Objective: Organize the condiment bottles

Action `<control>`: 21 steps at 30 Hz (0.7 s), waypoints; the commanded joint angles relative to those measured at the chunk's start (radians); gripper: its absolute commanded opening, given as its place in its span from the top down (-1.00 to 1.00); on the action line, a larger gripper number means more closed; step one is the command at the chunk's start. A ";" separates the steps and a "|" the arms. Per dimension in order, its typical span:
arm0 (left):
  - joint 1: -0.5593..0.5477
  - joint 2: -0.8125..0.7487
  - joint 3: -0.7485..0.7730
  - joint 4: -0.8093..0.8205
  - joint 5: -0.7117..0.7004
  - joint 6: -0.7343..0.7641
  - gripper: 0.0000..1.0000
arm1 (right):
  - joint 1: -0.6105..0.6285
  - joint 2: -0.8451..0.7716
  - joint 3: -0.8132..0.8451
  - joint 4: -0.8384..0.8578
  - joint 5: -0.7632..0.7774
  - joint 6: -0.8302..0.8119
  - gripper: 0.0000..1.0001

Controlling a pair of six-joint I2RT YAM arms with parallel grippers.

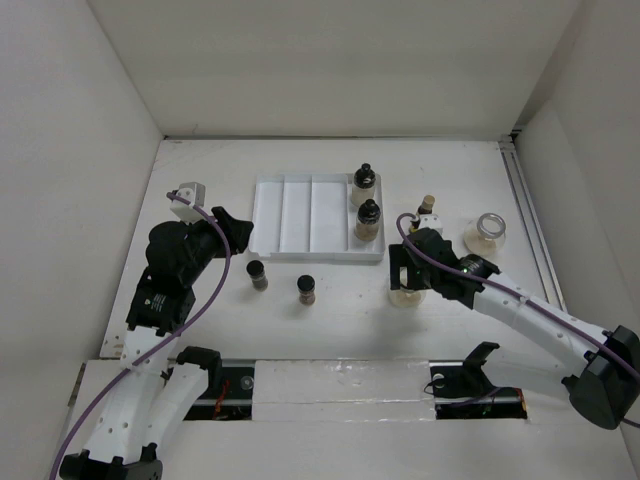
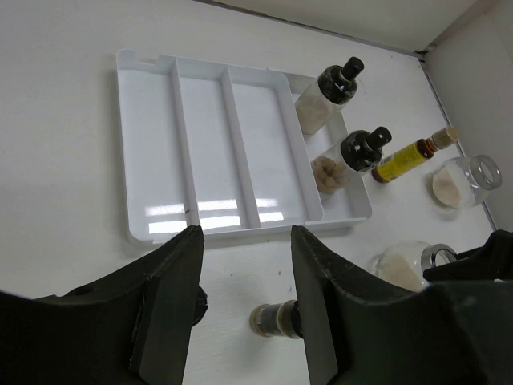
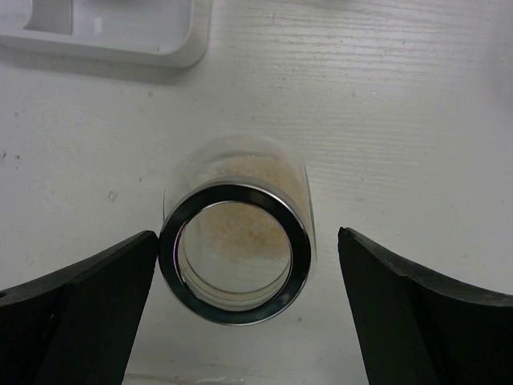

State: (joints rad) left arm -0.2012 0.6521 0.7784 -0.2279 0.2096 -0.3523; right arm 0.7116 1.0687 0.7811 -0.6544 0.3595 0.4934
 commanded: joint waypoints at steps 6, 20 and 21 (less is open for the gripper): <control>0.003 -0.009 -0.002 0.041 0.011 -0.004 0.13 | -0.032 0.040 -0.011 0.121 -0.037 -0.032 -0.89; 0.003 -0.009 -0.002 0.041 0.011 -0.004 0.13 | -0.008 -0.033 0.047 0.058 -0.039 -0.013 -0.17; 0.003 -0.009 -0.002 0.041 0.011 -0.004 0.13 | 0.002 -0.053 0.067 0.046 -0.039 -0.013 -0.14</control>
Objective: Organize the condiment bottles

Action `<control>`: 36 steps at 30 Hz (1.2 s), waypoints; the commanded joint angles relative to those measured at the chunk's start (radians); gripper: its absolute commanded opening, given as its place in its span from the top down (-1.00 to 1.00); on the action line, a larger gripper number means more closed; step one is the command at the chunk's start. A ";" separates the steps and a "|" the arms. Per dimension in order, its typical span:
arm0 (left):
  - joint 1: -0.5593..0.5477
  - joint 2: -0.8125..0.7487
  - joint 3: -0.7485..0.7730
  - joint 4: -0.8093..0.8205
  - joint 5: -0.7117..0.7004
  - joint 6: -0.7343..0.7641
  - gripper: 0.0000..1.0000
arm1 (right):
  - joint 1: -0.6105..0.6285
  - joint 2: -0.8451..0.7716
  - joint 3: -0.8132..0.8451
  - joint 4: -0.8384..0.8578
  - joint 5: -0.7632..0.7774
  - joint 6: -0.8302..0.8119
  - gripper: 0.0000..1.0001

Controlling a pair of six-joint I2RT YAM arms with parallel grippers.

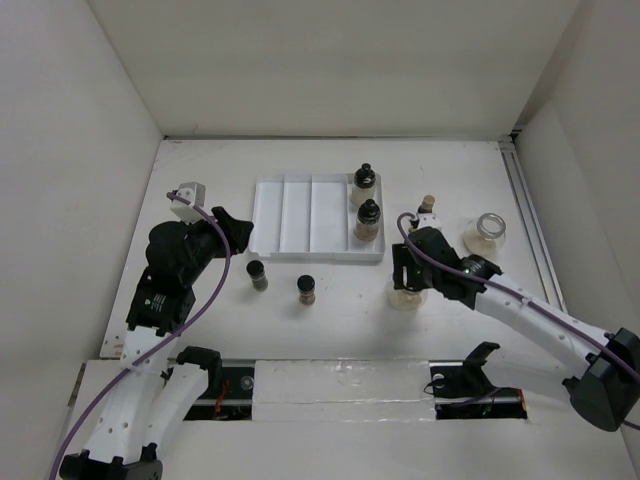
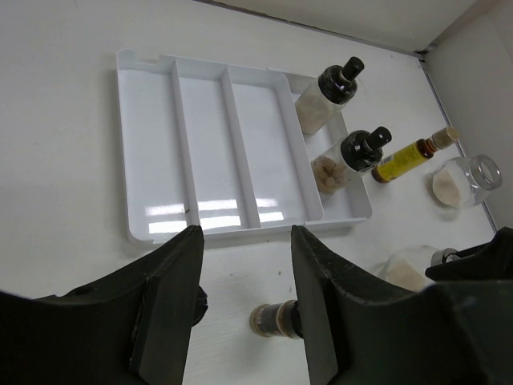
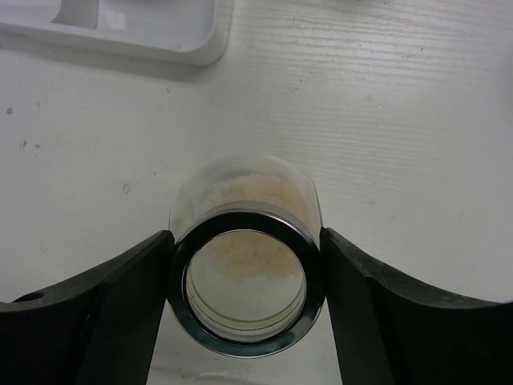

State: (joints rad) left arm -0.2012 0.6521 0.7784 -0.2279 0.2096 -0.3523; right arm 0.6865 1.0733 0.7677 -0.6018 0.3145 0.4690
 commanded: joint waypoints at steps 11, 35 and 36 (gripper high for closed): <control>0.003 -0.009 -0.002 0.041 0.011 -0.004 0.13 | 0.123 0.064 0.505 0.066 -0.140 -0.105 -0.14; 0.003 0.000 -0.002 0.041 0.011 -0.004 0.13 | -0.071 1.036 1.285 0.231 -0.132 -0.354 -0.14; 0.003 0.000 -0.002 0.041 0.011 -0.004 0.13 | -0.071 1.048 1.297 0.231 -0.132 -0.354 -0.14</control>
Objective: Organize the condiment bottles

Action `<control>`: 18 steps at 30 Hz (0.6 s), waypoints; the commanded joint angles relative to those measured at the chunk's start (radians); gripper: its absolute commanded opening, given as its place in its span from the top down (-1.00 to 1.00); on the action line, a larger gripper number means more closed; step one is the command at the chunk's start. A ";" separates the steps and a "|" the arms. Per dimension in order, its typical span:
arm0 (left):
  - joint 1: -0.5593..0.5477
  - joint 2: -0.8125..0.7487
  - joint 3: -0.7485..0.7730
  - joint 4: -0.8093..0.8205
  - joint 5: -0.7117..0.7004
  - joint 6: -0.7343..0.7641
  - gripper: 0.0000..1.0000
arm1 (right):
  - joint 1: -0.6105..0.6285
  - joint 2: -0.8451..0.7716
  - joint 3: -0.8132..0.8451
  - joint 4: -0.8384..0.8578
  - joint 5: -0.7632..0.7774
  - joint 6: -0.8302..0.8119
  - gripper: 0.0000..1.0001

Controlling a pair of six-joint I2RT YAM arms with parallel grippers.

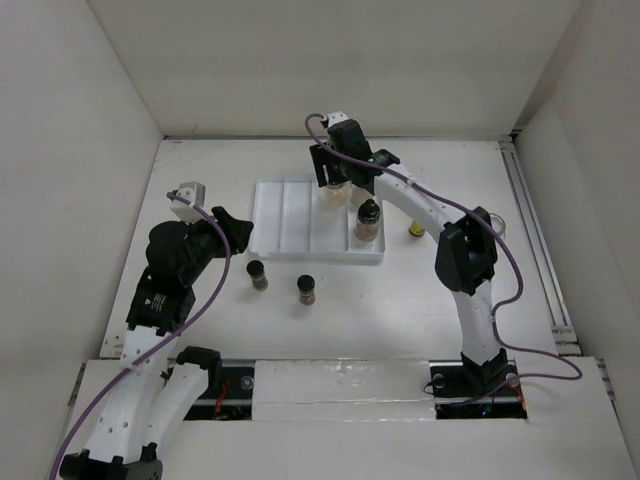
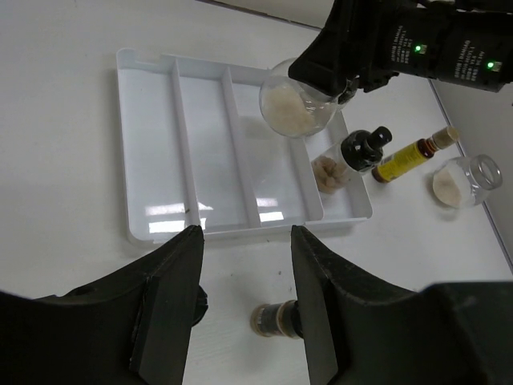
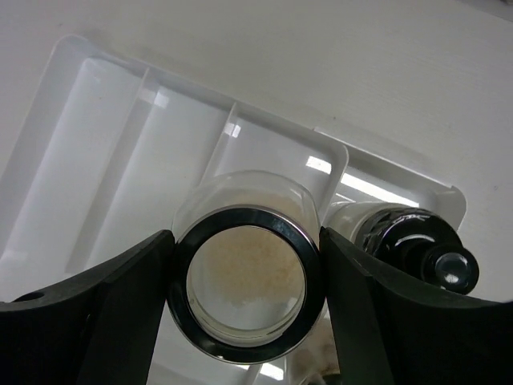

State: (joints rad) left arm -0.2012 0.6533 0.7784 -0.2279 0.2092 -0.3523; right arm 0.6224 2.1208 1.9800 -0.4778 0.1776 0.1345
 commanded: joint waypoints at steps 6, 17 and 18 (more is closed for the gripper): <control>0.003 0.008 -0.002 0.041 0.012 -0.004 0.13 | -0.026 0.063 0.095 0.156 0.014 -0.019 -0.17; 0.003 0.008 -0.002 0.041 0.021 -0.004 0.13 | -0.026 0.132 0.095 0.209 0.032 -0.019 -0.19; 0.003 0.008 -0.002 0.041 0.021 -0.004 0.13 | -0.026 0.133 0.095 0.209 0.033 -0.019 -0.22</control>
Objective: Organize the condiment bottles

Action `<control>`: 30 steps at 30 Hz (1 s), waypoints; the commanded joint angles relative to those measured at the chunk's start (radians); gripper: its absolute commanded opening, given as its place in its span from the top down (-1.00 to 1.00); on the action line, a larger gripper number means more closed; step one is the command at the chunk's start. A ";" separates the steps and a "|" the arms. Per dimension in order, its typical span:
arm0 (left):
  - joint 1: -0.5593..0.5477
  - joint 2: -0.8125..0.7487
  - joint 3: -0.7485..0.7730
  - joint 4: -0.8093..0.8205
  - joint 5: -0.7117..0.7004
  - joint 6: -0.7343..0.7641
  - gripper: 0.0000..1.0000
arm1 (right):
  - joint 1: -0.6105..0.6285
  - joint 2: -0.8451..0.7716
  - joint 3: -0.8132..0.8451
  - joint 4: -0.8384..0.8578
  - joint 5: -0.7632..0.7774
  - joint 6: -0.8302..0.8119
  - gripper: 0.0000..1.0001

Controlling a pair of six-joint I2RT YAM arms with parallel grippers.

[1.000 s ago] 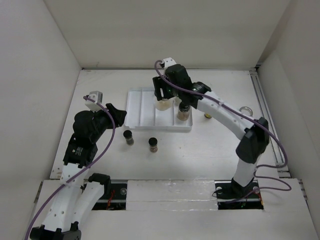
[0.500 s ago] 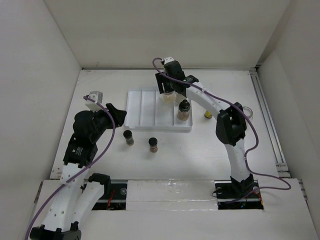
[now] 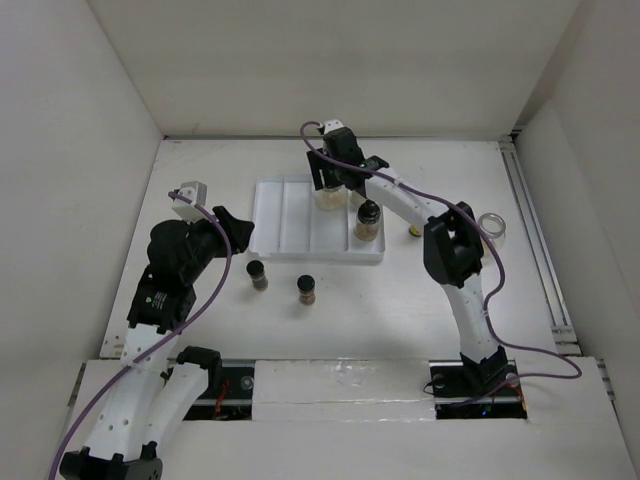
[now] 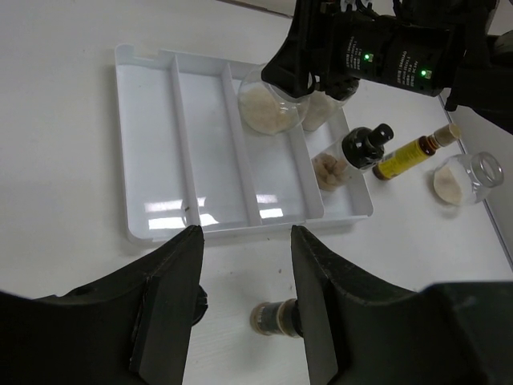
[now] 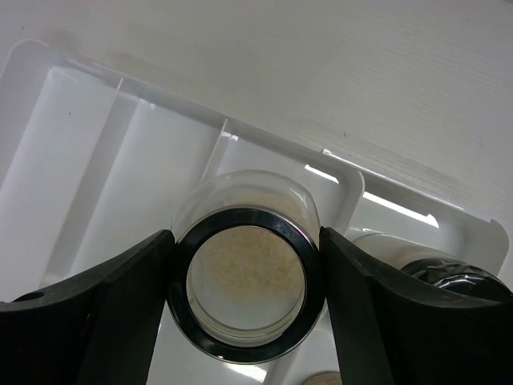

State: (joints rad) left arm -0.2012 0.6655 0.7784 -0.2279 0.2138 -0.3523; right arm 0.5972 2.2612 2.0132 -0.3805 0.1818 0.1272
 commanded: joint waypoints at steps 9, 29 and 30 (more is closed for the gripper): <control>0.003 -0.004 -0.002 0.041 0.016 -0.004 0.13 | -0.001 0.001 0.062 0.135 0.027 -0.003 -0.66; 0.003 -0.058 -0.011 0.051 0.004 -0.036 0.13 | -0.124 -0.753 -0.484 0.063 0.295 0.112 0.52; 0.003 -0.058 -0.011 0.052 0.004 -0.045 0.13 | -0.160 -0.855 -0.546 0.045 0.330 0.164 0.45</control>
State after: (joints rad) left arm -0.2012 0.6300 0.7773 -0.2272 0.2138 -0.3683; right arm 0.5335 1.5497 1.6211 -0.3038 0.3428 0.1905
